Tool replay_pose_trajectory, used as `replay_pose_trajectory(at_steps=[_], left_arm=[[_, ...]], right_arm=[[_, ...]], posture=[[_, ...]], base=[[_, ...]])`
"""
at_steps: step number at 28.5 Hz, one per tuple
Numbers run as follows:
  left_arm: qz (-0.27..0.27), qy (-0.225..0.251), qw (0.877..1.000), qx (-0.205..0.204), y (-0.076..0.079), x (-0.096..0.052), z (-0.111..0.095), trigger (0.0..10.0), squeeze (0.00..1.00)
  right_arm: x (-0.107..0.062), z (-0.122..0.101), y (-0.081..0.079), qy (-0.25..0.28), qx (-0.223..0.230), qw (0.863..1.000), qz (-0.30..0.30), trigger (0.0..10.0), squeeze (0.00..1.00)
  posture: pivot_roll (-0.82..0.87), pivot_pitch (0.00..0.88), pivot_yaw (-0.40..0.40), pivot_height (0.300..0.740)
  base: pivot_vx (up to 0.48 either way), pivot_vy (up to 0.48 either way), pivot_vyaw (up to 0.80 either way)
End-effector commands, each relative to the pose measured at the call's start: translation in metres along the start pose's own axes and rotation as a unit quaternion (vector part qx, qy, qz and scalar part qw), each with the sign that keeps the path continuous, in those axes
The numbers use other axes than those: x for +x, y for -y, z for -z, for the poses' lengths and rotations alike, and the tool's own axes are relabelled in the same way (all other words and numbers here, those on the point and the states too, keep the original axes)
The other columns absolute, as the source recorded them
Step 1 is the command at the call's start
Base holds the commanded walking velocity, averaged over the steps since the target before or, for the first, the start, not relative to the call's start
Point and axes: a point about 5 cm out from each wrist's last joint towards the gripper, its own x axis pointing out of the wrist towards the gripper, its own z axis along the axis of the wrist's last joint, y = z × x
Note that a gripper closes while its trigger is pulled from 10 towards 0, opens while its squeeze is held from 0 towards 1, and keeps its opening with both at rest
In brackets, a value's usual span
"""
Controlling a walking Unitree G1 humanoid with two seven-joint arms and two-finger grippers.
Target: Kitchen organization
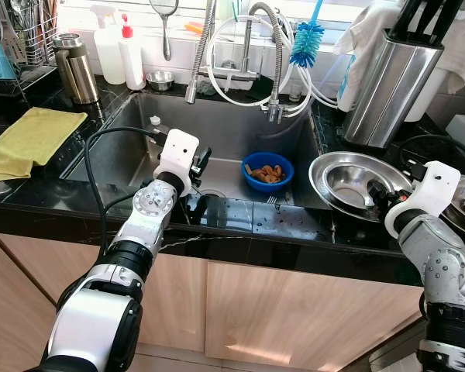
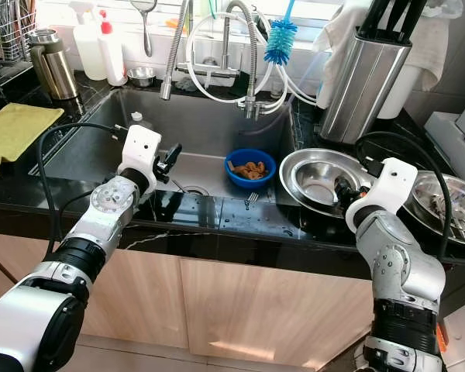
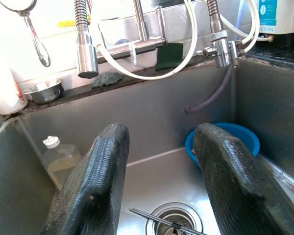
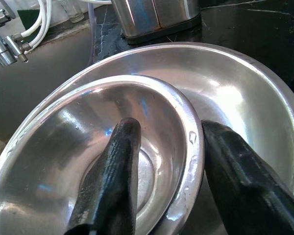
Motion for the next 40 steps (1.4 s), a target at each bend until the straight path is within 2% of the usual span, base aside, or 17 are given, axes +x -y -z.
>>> replay_pose_trajectory(at_steps=[1,15,17,20,21,22,23,24,26,40], left_arm=[[0.007,0.012,1.000,0.012,0.001,0.004,-0.008,10.0,0.00],[0.006,0.017,1.000,0.012,0.002,0.005,-0.011,10.0,0.00],[0.004,0.020,1.000,0.012,0.002,0.006,-0.012,10.0,0.00],[0.004,0.021,1.000,0.012,0.001,0.006,-0.012,10.0,0.00],[0.002,0.023,1.000,0.011,0.001,0.006,-0.013,10.0,0.00],[0.000,0.029,1.000,0.007,0.002,0.006,-0.015,10.0,0.00],[-0.001,0.031,0.999,0.005,0.002,0.006,-0.016,10.0,0.00],[0.000,0.033,0.999,0.004,0.003,0.006,-0.016,10.0,0.00],[0.000,0.034,0.999,0.003,0.003,0.007,-0.017,10.0,0.00],[0.000,0.034,0.999,0.003,0.003,0.007,-0.017,10.0,0.00]], right_arm=[[0.002,0.001,-0.004,-0.004,0.003,1.000,-0.004,0.0,0.00],[0.000,-0.003,-0.003,0.020,0.008,1.000,0.014,0.0,0.00],[-0.002,-0.011,-0.001,0.051,0.014,0.998,0.027,0.0,0.00],[-0.002,-0.012,-0.001,0.057,0.016,0.998,0.029,0.0,0.00],[-0.005,-0.021,0.001,0.089,0.008,0.995,0.047,0.0,0.00],[-0.012,-0.040,0.002,0.157,-0.002,0.985,0.067,1.1,0.00],[-0.015,-0.045,0.002,0.176,-0.004,0.982,0.070,7.3,0.00],[-0.016,-0.048,0.001,0.190,-0.001,0.979,0.068,10.0,0.00],[-0.018,-0.050,-0.001,0.203,0.005,0.977,0.065,10.0,0.00],[-0.018,-0.050,-0.001,0.203,0.005,0.977,0.065,10.0,0.00]], posture=[[0.05,0.000,-0.093,0.740],[0.06,0.000,-0.084,0.740],[0.06,0.000,-0.083,0.740],[0.06,0.000,-0.083,0.740],[0.06,0.000,-0.079,0.740],[0.06,0.000,-0.078,0.740],[0.06,0.000,-0.077,0.740],[0.06,0.000,-0.077,0.740],[0.06,0.000,-0.077,0.740],[0.06,0.000,-0.077,0.740]], base=[[0.000,0.000,0.00],[0.000,0.000,0.00],[0.000,0.000,0.00],[0.000,0.000,0.00],[0.000,0.000,0.00],[0.000,0.000,0.00],[0.000,0.000,0.00],[0.000,0.000,0.00],[0.000,0.000,0.00],[0.000,0.000,0.00]])
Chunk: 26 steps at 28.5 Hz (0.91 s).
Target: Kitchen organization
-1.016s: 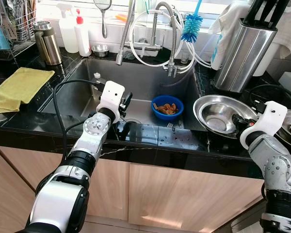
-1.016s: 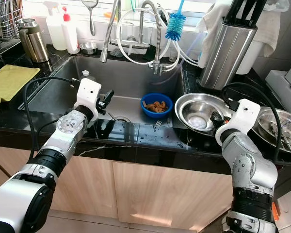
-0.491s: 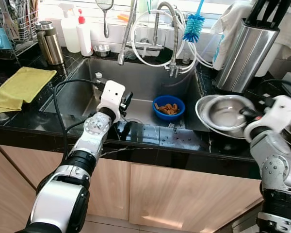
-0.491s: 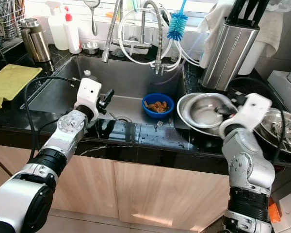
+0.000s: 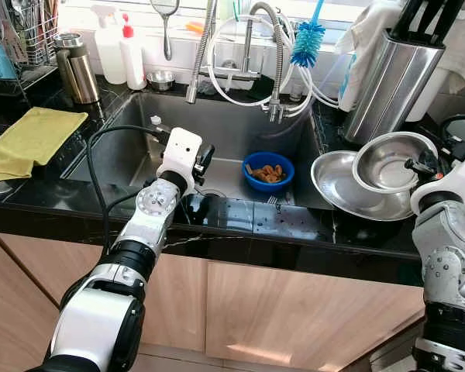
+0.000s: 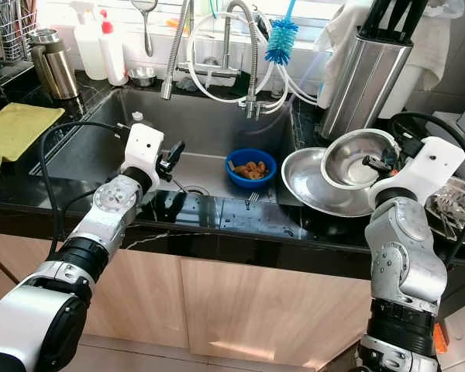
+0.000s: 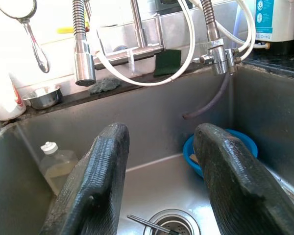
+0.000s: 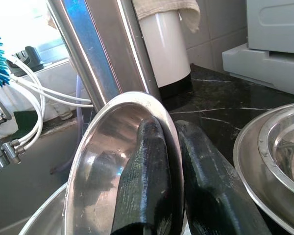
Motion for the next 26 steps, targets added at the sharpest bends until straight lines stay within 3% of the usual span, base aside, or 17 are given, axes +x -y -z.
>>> replay_pose_trajectory(at_steps=[1,17,18,20,26], left_arm=[[0.000,0.021,1.000,0.006,-0.001,0.005,-0.013,10.0,0.00],[0.000,0.021,1.000,0.006,-0.001,0.005,-0.013,10.0,0.00],[-0.013,0.032,0.999,-0.038,-0.002,0.006,-0.016,10.0,0.00],[-0.028,0.044,0.994,-0.091,-0.005,0.006,-0.019,10.0,0.00],[-0.030,0.046,0.993,-0.102,-0.005,0.005,-0.018,10.0,0.00]], right_arm=[[0.000,-0.011,-0.002,0.023,0.003,1.000,-0.001,10.0,0.00],[0.000,-0.011,-0.002,0.023,0.003,1.000,-0.001,10.0,0.00],[-0.006,-0.021,-0.014,0.091,0.018,0.995,-0.045,10.0,0.00],[-0.015,-0.033,-0.028,0.161,0.034,0.981,-0.101,10.0,0.00],[-0.016,-0.028,-0.025,0.162,0.038,0.981,-0.102,10.0,0.00]], posture=[[0.06,0.000,-0.077,0.740],[0.06,0.000,-0.077,0.740],[0.06,0.000,-0.083,0.740],[0.06,0.000,-0.085,0.740],[0.06,0.000,-0.084,0.740]], base=[[0.000,0.000,0.00],[0.000,0.000,0.00],[0.000,0.000,0.00],[0.000,0.000,0.00],[0.000,0.000,0.00]])
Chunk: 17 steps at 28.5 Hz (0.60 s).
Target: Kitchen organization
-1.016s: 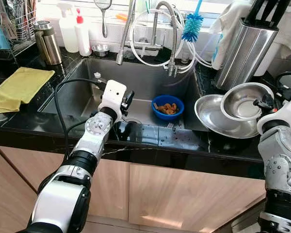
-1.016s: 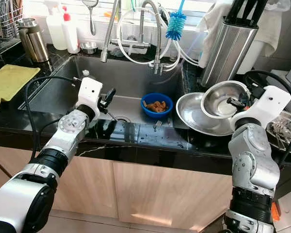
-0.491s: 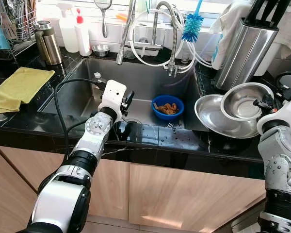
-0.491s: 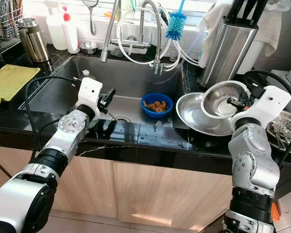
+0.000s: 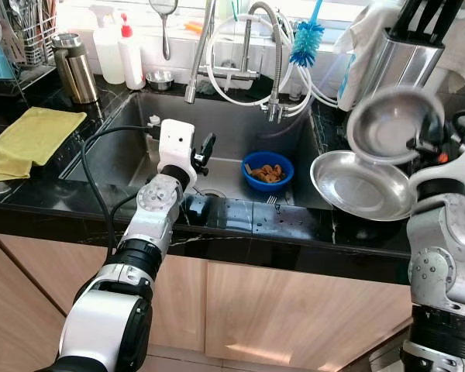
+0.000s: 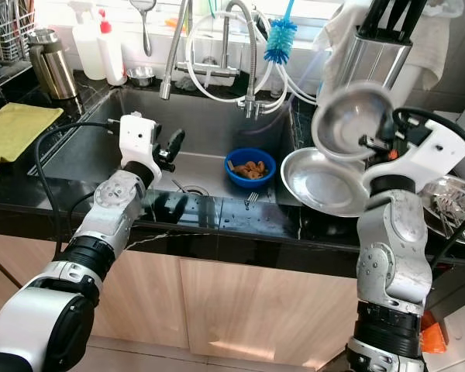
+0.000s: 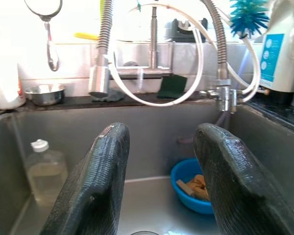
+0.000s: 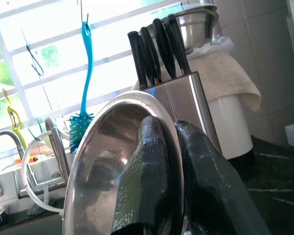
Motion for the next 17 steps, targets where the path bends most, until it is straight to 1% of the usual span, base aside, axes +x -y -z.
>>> replay_pose_trajectory(at_steps=[1,4,5,8,9,10,11,13,14,15,17], left_arm=[[0.003,0.010,1.000,-0.003,0.002,0.003,-0.006,10.0,0.00],[0.003,0.011,1.000,-0.006,0.002,0.003,-0.007,10.0,0.00],[0.005,0.012,1.000,-0.013,0.003,0.002,-0.007,10.0,0.00],[0.002,0.008,0.999,-0.037,0.003,0.003,-0.006,10.0,0.00],[-0.001,0.007,0.999,-0.049,0.002,0.003,-0.007,10.0,0.00],[-0.002,0.007,0.998,-0.056,0.001,0.004,-0.008,10.0,0.00],[-0.002,0.007,0.998,-0.056,0.001,0.004,-0.008,10.0,0.00],[-0.006,0.007,0.997,-0.070,-0.001,0.004,-0.009,10.0,0.00],[-0.003,0.009,0.996,-0.092,-0.003,0.006,-0.012,10.0,0.00],[-0.003,0.009,0.996,-0.092,-0.003,0.006,-0.012,10.0,0.00],[0.003,0.014,0.992,-0.124,-0.004,0.008,-0.017,10.0,0.00]], right_arm=[[-0.001,-0.001,0.003,0.005,0.006,1.000,0.006,10.0,0.00],[-0.003,0.002,0.002,0.009,0.017,1.000,0.002,10.0,0.00],[-0.004,0.004,0.000,0.016,0.041,0.999,-0.014,10.0,0.00],[-0.005,0.005,-0.005,0.024,0.079,0.996,-0.041,10.0,0.00],[-0.006,0.005,-0.006,0.029,0.115,0.991,-0.057,10.0,0.00],[-0.007,0.004,-0.007,0.034,0.140,0.987,-0.067,10.0,0.00],[-0.007,0.004,-0.007,0.034,0.140,0.987,-0.067,10.0,0.00],[-0.009,0.004,-0.009,0.038,0.170,0.981,-0.087,10.0,0.00],[-0.012,0.006,-0.011,0.038,0.198,0.974,-0.108,10.0,0.00],[-0.012,0.006,-0.011,0.038,0.198,0.974,-0.108,10.0,0.00],[-0.017,0.009,-0.014,0.040,0.235,0.962,-0.134,10.0,0.00]], posture=[[0.06,0.000,-0.084,0.740],[0.06,0.000,-0.083,0.740],[0.07,0.000,-0.083,0.740],[0.06,0.000,-0.082,0.740],[0.07,0.000,-0.081,0.740],[0.07,0.000,-0.081,0.740],[0.07,0.000,-0.081,0.740],[0.07,0.000,-0.082,0.740],[0.07,0.000,-0.082,0.740],[0.07,0.000,-0.082,0.740],[0.08,0.000,-0.082,0.740]], base=[[0.000,0.000,0.00],[0.000,0.000,0.00],[0.000,0.000,0.00],[0.000,0.000,0.00],[0.000,0.000,0.00],[0.000,0.000,0.00],[0.000,0.000,0.00],[0.000,0.000,0.00],[0.000,0.000,0.00],[0.000,0.000,0.00],[0.000,0.000,0.00]])
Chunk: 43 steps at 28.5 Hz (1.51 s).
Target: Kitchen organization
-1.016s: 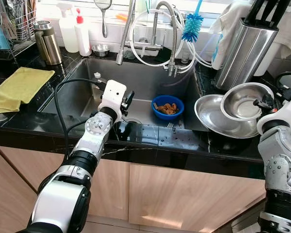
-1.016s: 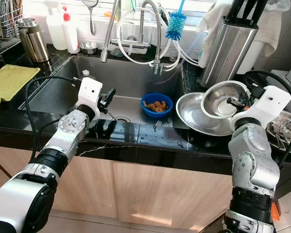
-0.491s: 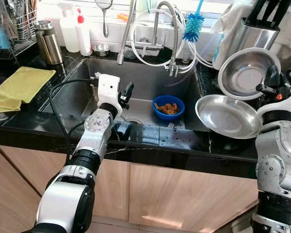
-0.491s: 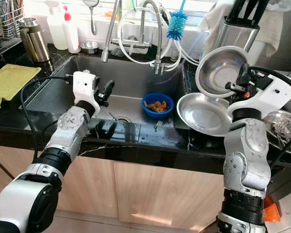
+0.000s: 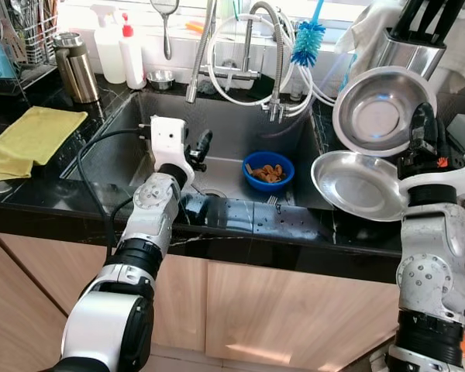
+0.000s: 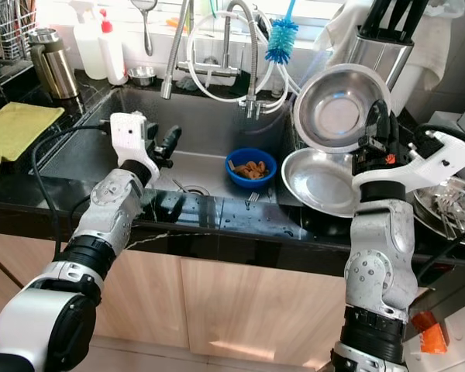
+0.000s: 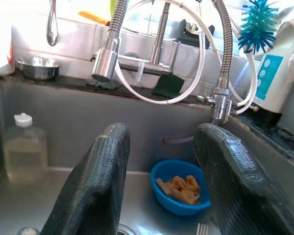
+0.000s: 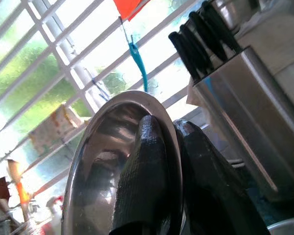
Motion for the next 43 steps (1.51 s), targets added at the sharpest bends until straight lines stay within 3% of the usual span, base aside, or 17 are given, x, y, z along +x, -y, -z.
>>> replay_pose_trajectory(at_steps=[1,2,5,14,19,23,26,31,36,39,43], left_arm=[[0.017,0.024,0.999,-0.019,0.006,0.008,-0.017,10.0,0.00],[0.031,0.035,0.998,-0.053,0.009,0.009,-0.024,10.0,0.00],[0.042,0.042,0.995,-0.075,0.012,0.010,-0.028,10.0,0.00],[0.066,0.047,0.993,-0.083,0.017,0.008,-0.027,10.0,0.00],[0.135,0.074,0.982,-0.109,0.031,0.004,-0.038,10.0,0.00],[0.158,0.077,0.978,-0.115,0.036,0.002,-0.041,10.0,0.00],[0.225,0.065,0.967,-0.102,0.052,-0.006,-0.038,10.0,0.00],[0.203,0.054,0.974,-0.086,0.049,-0.006,-0.033,10.0,0.00],[0.180,0.050,0.979,-0.077,0.047,-0.006,-0.034,10.0,0.00],[0.158,0.038,0.985,-0.051,0.042,-0.007,-0.030,10.0,0.00],[0.154,0.033,0.987,-0.041,0.041,-0.009,-0.026,10.0,0.00]], right_arm=[[-0.002,-0.003,-0.003,0.011,0.020,1.000,-0.021,10.0,0.00],[-0.008,0.004,-0.003,0.000,0.040,0.999,-0.037,10.0,0.00],[-0.012,0.013,-0.003,-0.015,0.045,0.998,-0.044,10.0,0.00],[-0.016,0.023,-0.001,-0.035,0.042,0.998,-0.044,10.0,0.00],[-0.017,0.028,0.003,-0.042,0.044,0.997,-0.039,10.0,0.00],[-0.017,0.029,0.003,-0.044,0.046,0.997,-0.041,10.0,0.00],[-0.020,0.037,0.003,-0.054,0.047,0.997,-0.044,10.0,0.00],[-0.018,0.042,0.006,-0.062,0.032,0.997,-0.027,10.0,0.00],[0.001,0.042,0.007,-0.069,-0.010,0.997,-0.015,10.0,0.00],[0.029,0.040,0.005,-0.075,-0.052,0.996,0.004,10.0,0.00],[0.039,0.041,0.000,-0.075,-0.045,0.996,-0.005,10.0,0.00]], posture=[[0.08,0.000,-0.082,0.740],[0.08,0.000,-0.082,0.740],[0.08,0.000,-0.082,0.740],[0.08,0.000,-0.080,0.740],[0.09,0.000,-0.080,0.740],[0.09,0.000,-0.080,0.740],[0.10,0.000,-0.079,0.740],[0.10,0.000,-0.080,0.740],[0.10,0.000,-0.090,0.740],[0.11,0.000,-0.099,0.740],[0.11,0.000,-0.105,0.740]], base=[[0.000,0.000,0.00],[0.000,0.000,0.00],[0.000,0.000,0.00],[0.000,0.000,0.00],[0.000,0.000,0.00],[0.000,0.000,0.00],[0.000,0.000,0.00],[0.000,0.000,0.00],[0.000,0.000,0.00],[0.000,0.000,0.00],[0.000,0.000,0.00]])
